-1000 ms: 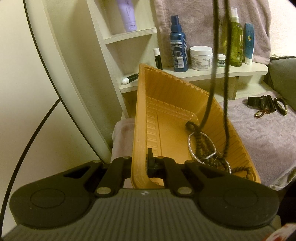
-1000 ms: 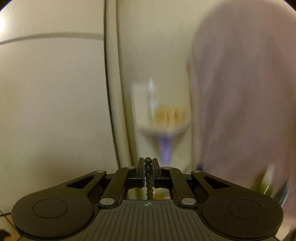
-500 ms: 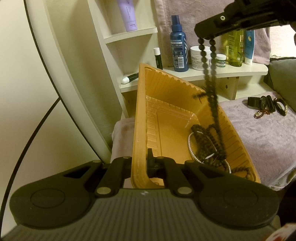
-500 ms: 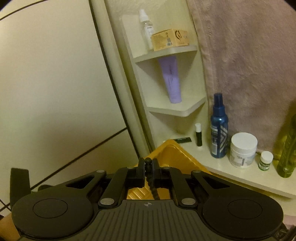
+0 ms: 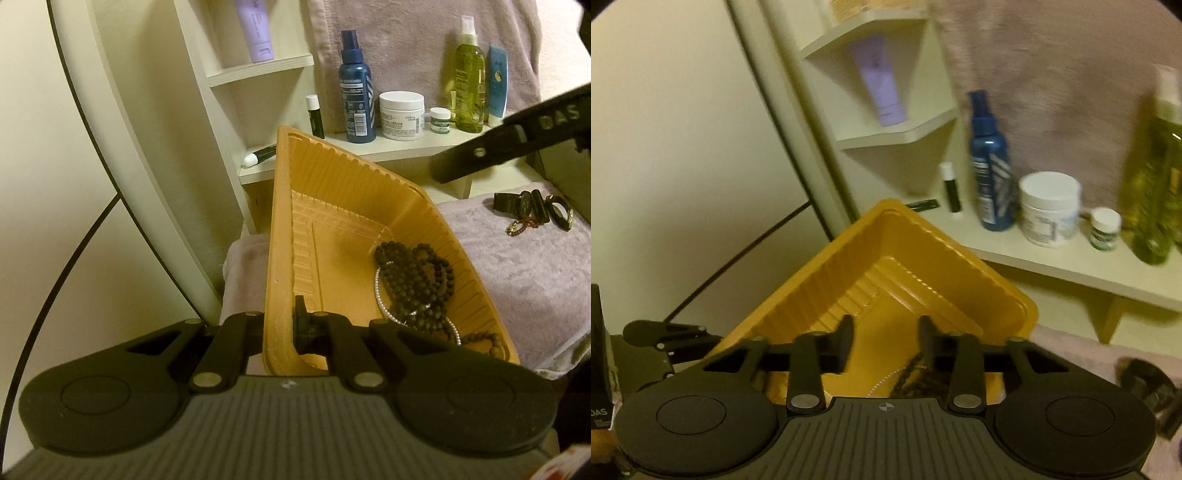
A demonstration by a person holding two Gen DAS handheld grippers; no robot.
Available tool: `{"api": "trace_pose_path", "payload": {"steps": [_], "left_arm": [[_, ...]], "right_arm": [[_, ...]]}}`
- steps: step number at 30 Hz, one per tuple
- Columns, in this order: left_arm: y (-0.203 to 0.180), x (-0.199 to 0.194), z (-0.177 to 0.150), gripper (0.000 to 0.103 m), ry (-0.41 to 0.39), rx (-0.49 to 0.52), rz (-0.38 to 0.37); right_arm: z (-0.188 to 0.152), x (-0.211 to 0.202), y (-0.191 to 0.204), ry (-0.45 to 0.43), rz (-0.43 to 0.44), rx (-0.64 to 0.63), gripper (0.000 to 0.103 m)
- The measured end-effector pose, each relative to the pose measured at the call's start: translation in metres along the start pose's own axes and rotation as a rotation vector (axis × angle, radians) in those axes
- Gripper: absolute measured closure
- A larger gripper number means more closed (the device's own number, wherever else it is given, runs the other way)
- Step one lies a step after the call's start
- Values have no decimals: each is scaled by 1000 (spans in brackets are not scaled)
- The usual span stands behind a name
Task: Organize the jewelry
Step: 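Move the open right gripper back over the remaining jewelry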
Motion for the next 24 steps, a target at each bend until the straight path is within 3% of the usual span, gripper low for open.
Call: {"api": "trace_pose_path", "payload": {"steps": [6,14,24], "left_arm": [[0,0,-1,98,-1,0,0],[-1,0,-1,98,0,0,3],[0,0,-1,99,-2,4,3]], "right_arm": [[-22,-39,-33,-69,-148,32,55],[-79,-87,-89,-55,-404,84,52],[-124,-109,-116,-55,-550,146,52]]}}
Point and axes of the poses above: each gripper's, at about its wrist camera, not at the fingertips, and x roughly the way its jaws point, y to its left, z to its top, the point moved 3 cm from there along x, roughly the way its jaws point, and after that the axes turned 8 degrees about -y, right-handed, at the moved point
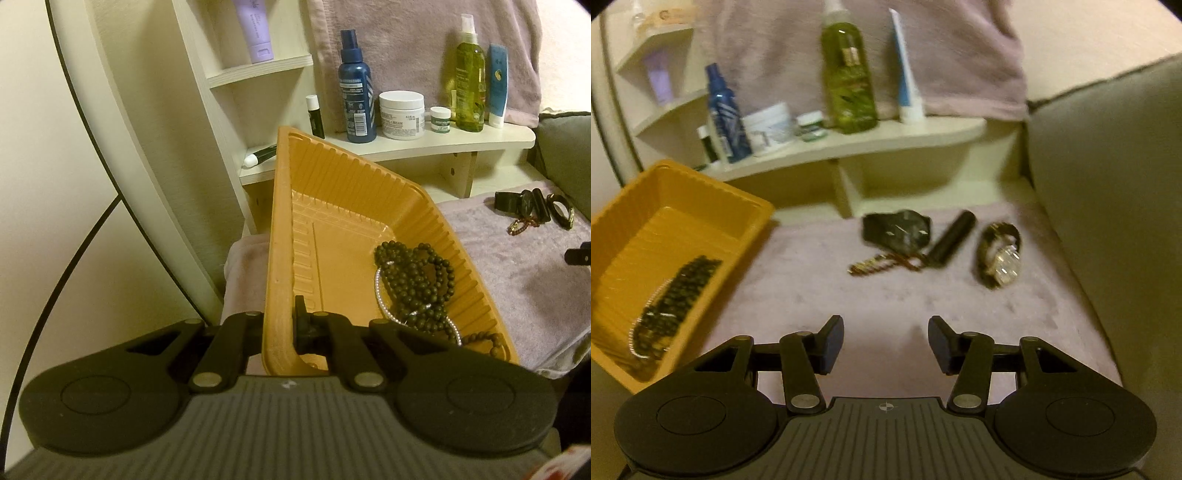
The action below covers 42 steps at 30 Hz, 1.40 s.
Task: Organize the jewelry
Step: 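Move the open right gripper back over the remaining jewelry, then grasp the gold chain bracelet with red beads using the right gripper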
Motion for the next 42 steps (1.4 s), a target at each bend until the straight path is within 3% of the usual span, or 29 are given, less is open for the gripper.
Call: {"api": "trace_pose_path", "payload": {"steps": [21,26,31,33,36,39,42], "left_arm": [[0,0,0,99,3,6,-1],[0,0,0,99,6,4,-1],[0,1,0,99,8,6,1],[0,1,0,99,10,5,1],[0,1,0,99,11,5,1],[1,1,0,99,10,5,3],[1,1,0,99,11,3,2]], "right_arm": [[29,71,32,-62,43,-72,52],[30,94,32,-14,2,-77,58],[30,101,37,-35,-27,-95,61],[28,105,40,-25,-30,-109,70],[24,107,44,-32,-55,-141,73],[22,104,43,-38,-51,-143,87],[21,100,43,-35,-39,-161,94]]}}
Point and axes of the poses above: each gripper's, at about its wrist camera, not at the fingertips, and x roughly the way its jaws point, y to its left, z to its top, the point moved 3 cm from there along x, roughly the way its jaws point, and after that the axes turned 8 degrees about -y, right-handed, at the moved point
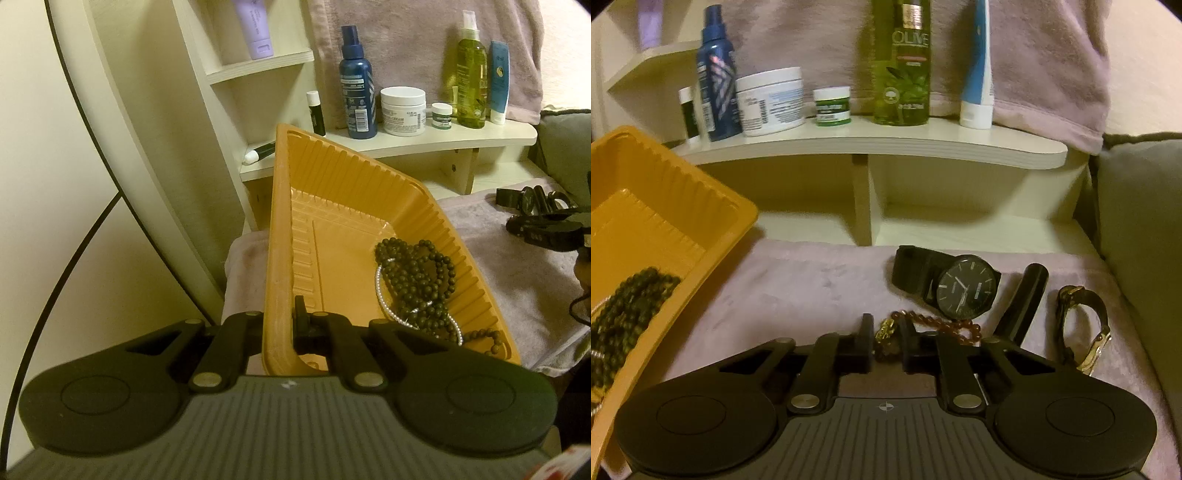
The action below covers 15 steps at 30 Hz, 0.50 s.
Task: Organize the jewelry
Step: 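Grasp the gold chain bracelet with red beads using the right gripper, then carry the bracelet into the tray and open the right gripper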
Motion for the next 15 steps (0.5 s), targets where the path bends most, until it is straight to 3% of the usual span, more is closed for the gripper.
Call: {"api": "trace_pose_path", "payload": {"steps": [15], "left_arm": [[0,-1,1,98,-5,3,-3]], "right_arm": [[7,-79,3,-65,86,63,94]]}}
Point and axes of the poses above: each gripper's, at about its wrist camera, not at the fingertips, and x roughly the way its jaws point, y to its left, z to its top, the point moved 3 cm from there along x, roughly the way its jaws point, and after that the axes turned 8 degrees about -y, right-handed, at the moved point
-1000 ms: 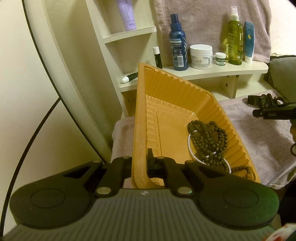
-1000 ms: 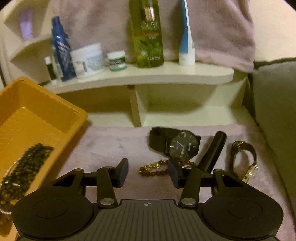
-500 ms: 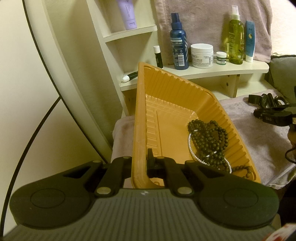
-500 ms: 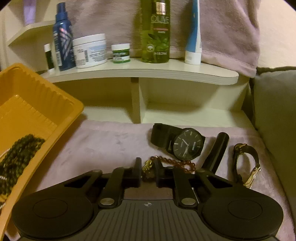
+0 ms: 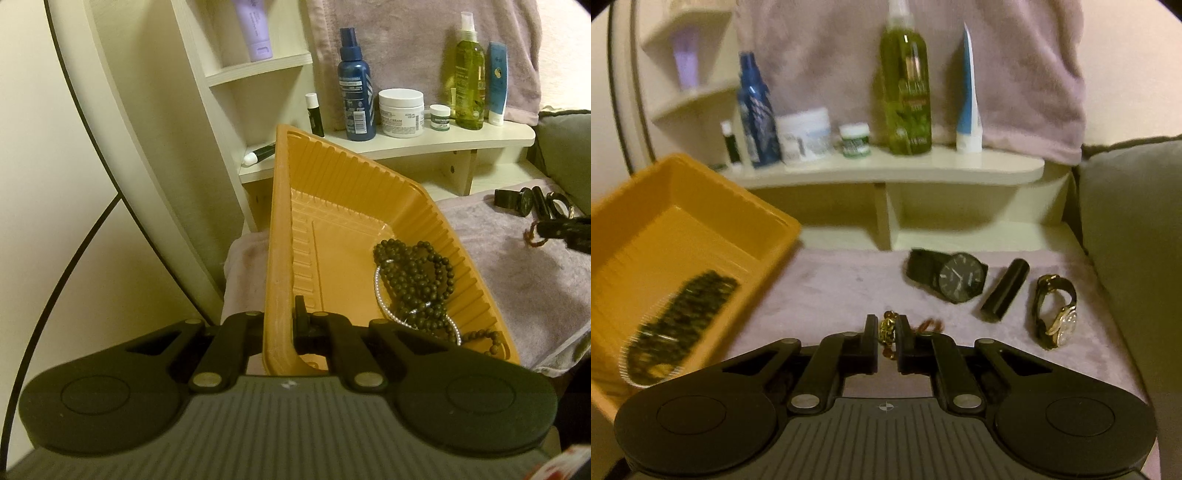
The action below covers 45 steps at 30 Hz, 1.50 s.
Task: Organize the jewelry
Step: 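Carry the bracelet into the tray and open the right gripper, then move the open right gripper back toward the silver watch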
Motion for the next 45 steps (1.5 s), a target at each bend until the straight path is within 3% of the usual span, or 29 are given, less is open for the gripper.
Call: {"api": "trace_pose_path", "payload": {"steps": [11,20,26,40,45], "left_arm": [[-1,-1,1,98,-6,4,-3],[0,0,0,98,-7,7,-5],[0,0,0,98,-8,6,-6],[0,0,0,98,-9,1,-7],[0,0,0,98,-9,1,-7]], "right_arm": [[47,-41,57,-71,246,3,94],[59,-27,121,-35,481,-11,94],[47,-6,145,28,532,-15,94],[45,12,167,51,594,-21,94],[45,14,155,55,556,12,77]]}}
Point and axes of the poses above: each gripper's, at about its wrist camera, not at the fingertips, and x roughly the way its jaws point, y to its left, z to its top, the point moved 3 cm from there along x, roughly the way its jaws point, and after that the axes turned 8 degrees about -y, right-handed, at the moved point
